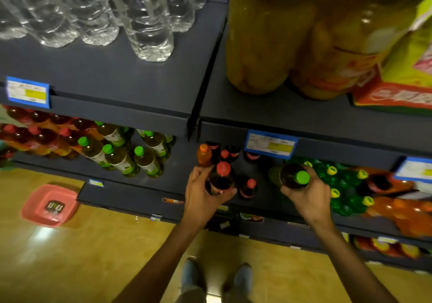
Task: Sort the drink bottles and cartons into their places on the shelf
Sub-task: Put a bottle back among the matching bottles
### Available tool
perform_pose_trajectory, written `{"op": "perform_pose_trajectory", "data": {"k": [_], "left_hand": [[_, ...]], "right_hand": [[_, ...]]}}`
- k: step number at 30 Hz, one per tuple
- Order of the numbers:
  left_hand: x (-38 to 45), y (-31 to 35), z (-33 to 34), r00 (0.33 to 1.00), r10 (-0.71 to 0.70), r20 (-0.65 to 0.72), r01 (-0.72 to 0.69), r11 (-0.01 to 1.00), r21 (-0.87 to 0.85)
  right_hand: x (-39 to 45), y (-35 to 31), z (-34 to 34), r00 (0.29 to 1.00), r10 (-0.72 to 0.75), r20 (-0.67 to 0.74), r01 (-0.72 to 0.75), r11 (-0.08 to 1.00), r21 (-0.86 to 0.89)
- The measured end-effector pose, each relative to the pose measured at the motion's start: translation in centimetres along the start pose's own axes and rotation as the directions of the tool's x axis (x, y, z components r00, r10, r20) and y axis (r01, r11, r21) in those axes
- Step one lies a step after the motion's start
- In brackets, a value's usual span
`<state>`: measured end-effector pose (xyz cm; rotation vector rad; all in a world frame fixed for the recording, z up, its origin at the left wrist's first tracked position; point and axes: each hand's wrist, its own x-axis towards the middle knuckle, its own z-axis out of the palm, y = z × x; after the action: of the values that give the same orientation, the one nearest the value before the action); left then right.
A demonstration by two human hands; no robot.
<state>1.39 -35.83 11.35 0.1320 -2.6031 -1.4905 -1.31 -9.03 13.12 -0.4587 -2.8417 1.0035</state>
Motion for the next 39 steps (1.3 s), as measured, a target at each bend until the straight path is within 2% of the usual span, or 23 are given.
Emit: {"op": "perform_pose_trajectory", "data": {"k": [6, 8, 9, 11, 13, 14, 17, 21, 23, 26, 30, 33, 34, 36, 38, 39], "left_hand": [[6.8, 1.2, 6.1, 0.999, 0.045, -0.029, -0.045, 0.999, 0.014], [8.7, 0.7, 8.7, 0.996, -0.052, 0.074, 0.050, 0.998, 0.029], [9.5, 0.4, 9.9, 0.971, -0.156, 0.183, 0.153, 0.988, 0.029], [11.0, -0.7, 12.0, 0.858, -0.377, 0.348, 0.370, 0.925, 0.090], [11.9, -1.6, 13.7, 0.750, -0.515, 0.415, 0.483, 0.855, 0.190], [12.0, -1.9, 14.6, 0.724, -0.539, 0.430, 0.489, 0.841, 0.232], [12.0, -2.8, 16.5, 0.756, -0.482, 0.442, 0.375, 0.873, 0.311], [12.5, -3.0, 17.3, 0.736, -0.425, 0.527, 0.175, 0.871, 0.459], [12.5, -2.9, 17.7, 0.769, -0.387, 0.509, 0.108, 0.863, 0.494], [12.0, -2.7, 18.2, 0.837, -0.386, 0.388, 0.156, 0.847, 0.508], [12.1, -2.9, 18.4, 0.837, -0.394, 0.379, 0.169, 0.846, 0.506], [12.3, -2.5, 17.9, 0.808, -0.440, 0.391, 0.200, 0.829, 0.522], [12.2, -2.0, 17.4, 0.809, -0.448, 0.381, 0.219, 0.831, 0.511], [11.8, -0.6, 15.6, 0.856, -0.390, 0.339, 0.232, 0.877, 0.421], [10.4, 1.0, 12.8, 0.920, -0.249, 0.304, 0.166, 0.947, 0.275], [9.0, 2.1, 11.3, 0.928, -0.164, 0.334, 0.094, 0.972, 0.217]], "right_hand": [[-5.1, 1.6, -5.8, 0.997, 0.055, -0.061, -0.051, 0.997, 0.059], [-6.0, 2.6, -6.4, 0.995, 0.067, -0.076, -0.062, 0.995, 0.073], [-6.2, 3.1, -6.5, 0.993, 0.084, -0.078, -0.078, 0.994, 0.077], [-6.7, 3.9, -6.7, 0.992, 0.103, -0.077, -0.096, 0.991, 0.094], [-7.1, 4.6, -6.7, 0.991, 0.103, -0.090, -0.093, 0.989, 0.118], [-7.2, 4.9, -6.7, 0.990, 0.109, -0.094, -0.097, 0.987, 0.131], [-7.7, 6.1, -6.3, 0.986, 0.137, -0.096, -0.117, 0.976, 0.186], [-8.3, 7.2, -6.0, 0.981, 0.149, -0.122, -0.125, 0.975, 0.185], [-8.7, 7.5, -6.0, 0.979, 0.146, -0.138, -0.122, 0.978, 0.169], [-9.4, 8.2, -6.0, 0.978, 0.156, -0.136, -0.134, 0.978, 0.158], [-9.9, 8.9, -6.1, 0.978, 0.176, -0.111, -0.162, 0.979, 0.126], [-9.9, 8.9, -6.1, 0.973, 0.208, -0.096, -0.193, 0.971, 0.140], [-9.9, 8.7, -6.2, 0.971, 0.217, -0.097, -0.202, 0.968, 0.146], [-9.7, 8.1, -6.5, 0.969, 0.221, -0.106, -0.205, 0.968, 0.142], [-9.4, 7.2, -6.8, 0.972, 0.212, -0.100, -0.197, 0.970, 0.141], [-9.4, 6.6, -6.9, 0.975, 0.204, -0.090, -0.190, 0.971, 0.148]]}}
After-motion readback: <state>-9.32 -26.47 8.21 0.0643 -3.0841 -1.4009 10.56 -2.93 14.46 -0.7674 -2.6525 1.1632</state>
